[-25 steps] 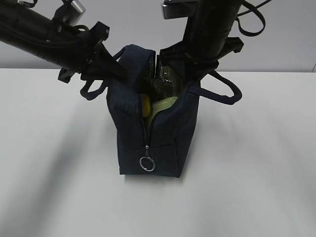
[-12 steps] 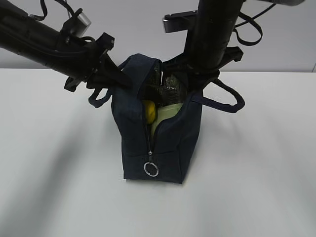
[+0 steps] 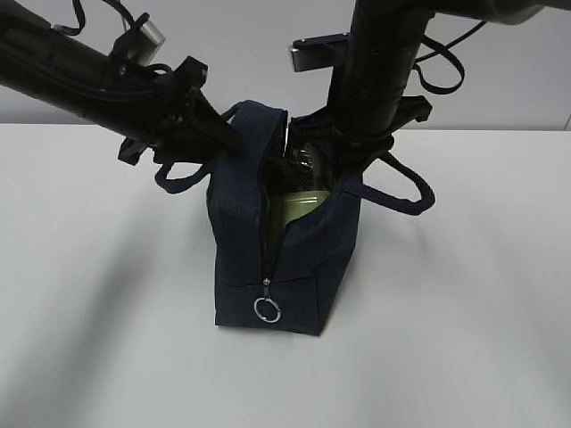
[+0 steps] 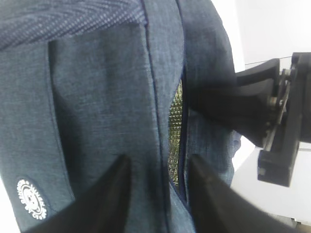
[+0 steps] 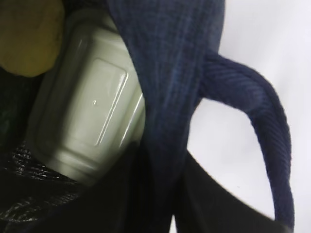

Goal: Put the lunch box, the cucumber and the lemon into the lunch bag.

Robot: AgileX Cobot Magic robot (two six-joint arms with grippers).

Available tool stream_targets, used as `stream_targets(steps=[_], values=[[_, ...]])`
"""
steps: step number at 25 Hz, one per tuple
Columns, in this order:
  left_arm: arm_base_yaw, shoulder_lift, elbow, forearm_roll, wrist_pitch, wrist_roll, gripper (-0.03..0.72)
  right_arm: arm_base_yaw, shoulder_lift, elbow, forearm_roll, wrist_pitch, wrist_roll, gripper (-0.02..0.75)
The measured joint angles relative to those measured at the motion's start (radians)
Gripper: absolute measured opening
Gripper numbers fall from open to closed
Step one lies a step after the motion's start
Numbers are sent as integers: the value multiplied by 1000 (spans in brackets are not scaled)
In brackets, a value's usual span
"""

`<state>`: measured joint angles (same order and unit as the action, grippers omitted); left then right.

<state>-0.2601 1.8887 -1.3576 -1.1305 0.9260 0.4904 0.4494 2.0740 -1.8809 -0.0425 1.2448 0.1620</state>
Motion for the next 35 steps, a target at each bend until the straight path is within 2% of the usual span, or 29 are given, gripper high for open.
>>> stream_targets(steps=[2, 4, 6, 9, 24, 29, 35], values=[[0, 0, 0, -3, 2, 0, 339, 0, 4, 0, 0, -2, 0, 216], [0, 0, 0, -5, 10, 0, 405, 0, 4, -2, 0, -2, -4, 314], [0, 0, 0, -19, 26, 0, 426, 0, 4, -11, 0, -2, -13, 384], [0, 0, 0, -47, 60, 2, 439, 0, 2, -31, 3, -4, -22, 422], [0, -72, 0, -53, 160, 2, 419, 0, -152, -40, 8, 0, -33, 433], [38, -97, 0, -51, 208, 3, 398, 0, -233, -40, 8, 1, -50, 432], [103, -156, 0, -17, 260, 3, 335, 0, -354, -40, 8, 9, -62, 347]])
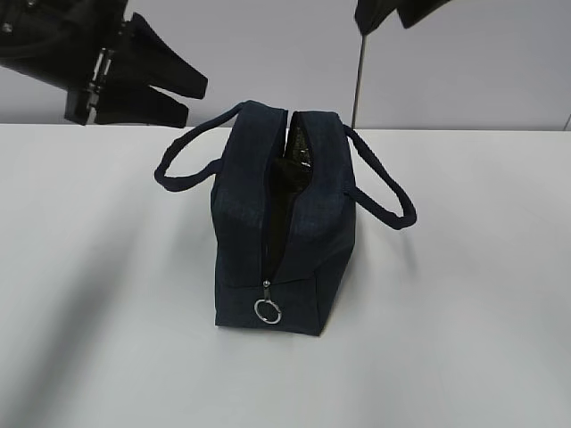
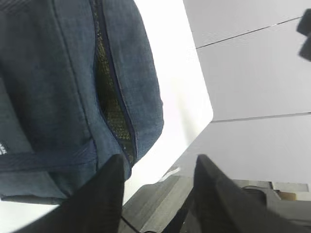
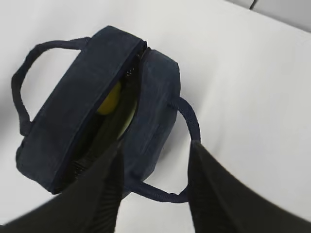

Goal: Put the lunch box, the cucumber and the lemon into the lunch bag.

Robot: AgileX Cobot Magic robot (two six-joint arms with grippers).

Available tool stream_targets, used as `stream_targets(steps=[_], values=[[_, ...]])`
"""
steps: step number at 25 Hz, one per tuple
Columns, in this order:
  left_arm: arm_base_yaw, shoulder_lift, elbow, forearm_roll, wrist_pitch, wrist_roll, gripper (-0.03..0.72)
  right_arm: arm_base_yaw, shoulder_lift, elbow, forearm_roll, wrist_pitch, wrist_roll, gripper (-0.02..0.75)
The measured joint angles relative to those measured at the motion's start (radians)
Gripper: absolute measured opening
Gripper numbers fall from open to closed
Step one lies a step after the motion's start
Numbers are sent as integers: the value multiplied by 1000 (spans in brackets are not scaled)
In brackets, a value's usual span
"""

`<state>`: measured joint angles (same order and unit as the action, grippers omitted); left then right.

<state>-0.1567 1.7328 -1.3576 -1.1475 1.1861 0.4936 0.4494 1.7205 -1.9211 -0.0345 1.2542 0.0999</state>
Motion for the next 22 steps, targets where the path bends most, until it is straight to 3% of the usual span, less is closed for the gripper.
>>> stream_targets(steps=[8, 10, 16, 22], values=[[4, -114, 0, 135, 13, -13, 292, 0, -164, 30, 2, 3, -20, 265], [-2, -155, 0, 259, 23, -56, 290, 0, -207, 77, 2, 6, -29, 264], [-52, -238, 0, 491, 32, -168, 281, 0, -355, 270, 2, -8, -45, 264], [-132, -294, 0, 726, 44, -347, 255, 0, -560, 541, 22, -194, -46, 263]])
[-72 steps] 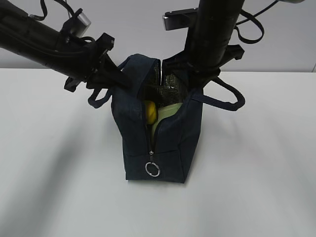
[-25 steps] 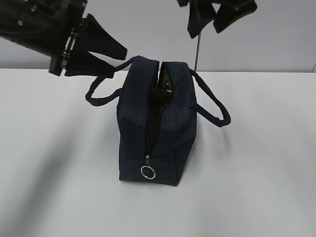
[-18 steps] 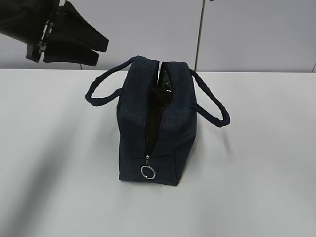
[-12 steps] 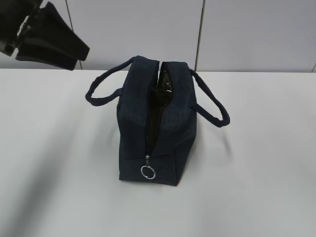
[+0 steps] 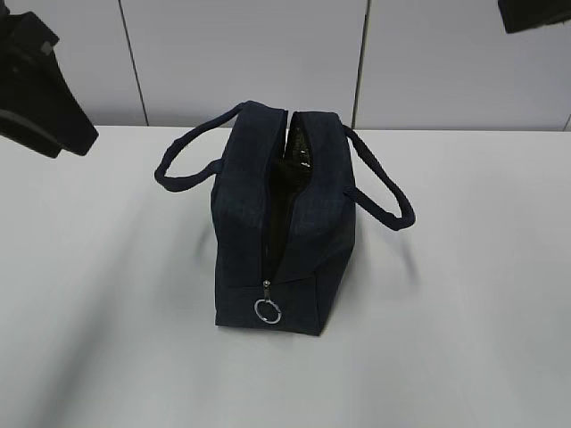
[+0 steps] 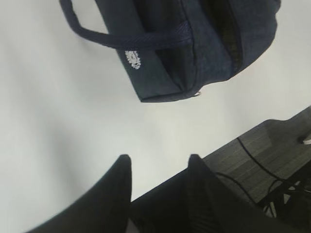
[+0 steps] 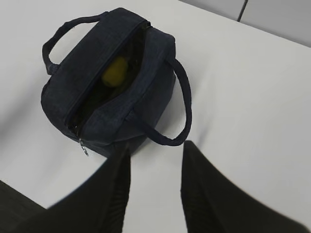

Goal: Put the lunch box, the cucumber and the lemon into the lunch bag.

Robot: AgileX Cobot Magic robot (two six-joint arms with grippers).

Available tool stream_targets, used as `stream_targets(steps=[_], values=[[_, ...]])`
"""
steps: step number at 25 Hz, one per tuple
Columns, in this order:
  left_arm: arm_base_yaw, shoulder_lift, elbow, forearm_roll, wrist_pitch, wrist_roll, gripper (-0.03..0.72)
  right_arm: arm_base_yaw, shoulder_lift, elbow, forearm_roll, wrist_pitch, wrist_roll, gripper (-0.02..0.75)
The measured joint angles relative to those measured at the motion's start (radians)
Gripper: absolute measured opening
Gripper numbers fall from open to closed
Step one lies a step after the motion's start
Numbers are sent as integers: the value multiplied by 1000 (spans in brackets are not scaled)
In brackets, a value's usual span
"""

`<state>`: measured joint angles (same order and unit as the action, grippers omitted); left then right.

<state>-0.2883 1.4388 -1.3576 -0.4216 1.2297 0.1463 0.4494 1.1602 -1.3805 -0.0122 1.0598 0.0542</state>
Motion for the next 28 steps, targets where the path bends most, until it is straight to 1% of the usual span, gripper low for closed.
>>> stream_targets(steps=[3, 6, 9, 15, 17, 20, 22, 25, 28], values=[[-49, -28, 0, 64, 6, -68, 253, 0, -110, 146, 12, -95, -2, 263], [-97, -51, 0, 86, 10, -119, 251, 0, -217, 278, 12, -179, -4, 263], [-155, -80, 0, 113, 10, -156, 243, 0, -305, 369, 12, -243, -6, 263], [-269, -149, 5, 172, 14, -226, 238, 0, -370, 451, 1, -253, -9, 263], [-299, -177, 42, 188, 14, -241, 238, 2, -363, 455, 0, -232, -11, 263], [-319, -217, 118, 193, 14, -252, 238, 2, -358, 460, 7, -197, -11, 263], [-321, -257, 174, 197, 14, -260, 238, 2, -358, 468, 24, -200, -11, 263], [-321, -310, 234, 201, 14, -270, 238, 2, -362, 498, 47, -241, -11, 263], [-321, -364, 264, 202, 16, -281, 238, 2, -391, 558, 52, -309, -25, 263]])
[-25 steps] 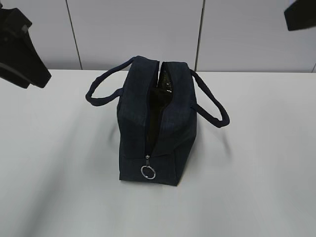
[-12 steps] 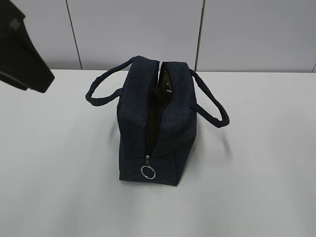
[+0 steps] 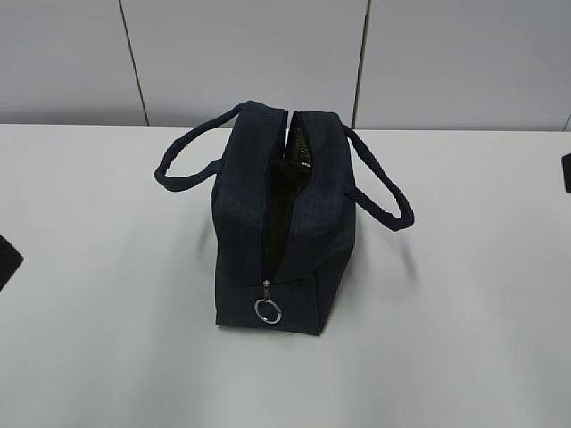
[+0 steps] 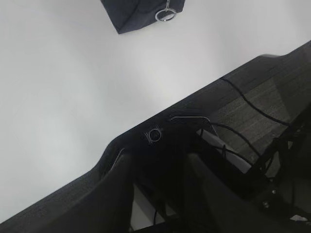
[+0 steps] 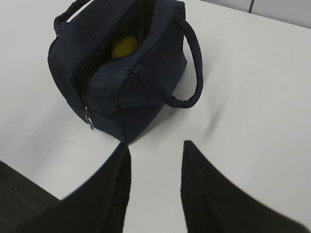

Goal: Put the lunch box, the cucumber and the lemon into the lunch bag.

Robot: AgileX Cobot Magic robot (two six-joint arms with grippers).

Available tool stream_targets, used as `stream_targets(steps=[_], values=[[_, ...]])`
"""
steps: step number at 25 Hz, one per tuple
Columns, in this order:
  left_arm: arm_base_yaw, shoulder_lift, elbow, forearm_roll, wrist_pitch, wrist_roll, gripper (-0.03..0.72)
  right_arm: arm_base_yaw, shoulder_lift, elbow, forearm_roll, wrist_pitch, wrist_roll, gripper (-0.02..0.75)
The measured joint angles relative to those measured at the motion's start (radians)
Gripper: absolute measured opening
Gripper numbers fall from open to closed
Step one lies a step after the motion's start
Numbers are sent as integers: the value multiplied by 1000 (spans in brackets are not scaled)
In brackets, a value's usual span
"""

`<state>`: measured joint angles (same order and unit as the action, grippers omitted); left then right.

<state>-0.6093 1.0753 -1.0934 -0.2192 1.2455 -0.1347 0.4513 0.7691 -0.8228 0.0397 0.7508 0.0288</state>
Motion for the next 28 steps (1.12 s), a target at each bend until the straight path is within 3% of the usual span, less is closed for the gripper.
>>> stream_targets(steps=[6, 18, 28], values=[[0, -90, 7, 5, 2, -3, 238, 0, -80, 111, 26, -117, -78, 263], [0, -231, 9, 140, 8, -3, 237, 0, -88, 229, 143, -212, -99, 251], [0, -492, 167, 189, 18, -3, 237, 0, -88, 352, 442, -321, -451, 232]])
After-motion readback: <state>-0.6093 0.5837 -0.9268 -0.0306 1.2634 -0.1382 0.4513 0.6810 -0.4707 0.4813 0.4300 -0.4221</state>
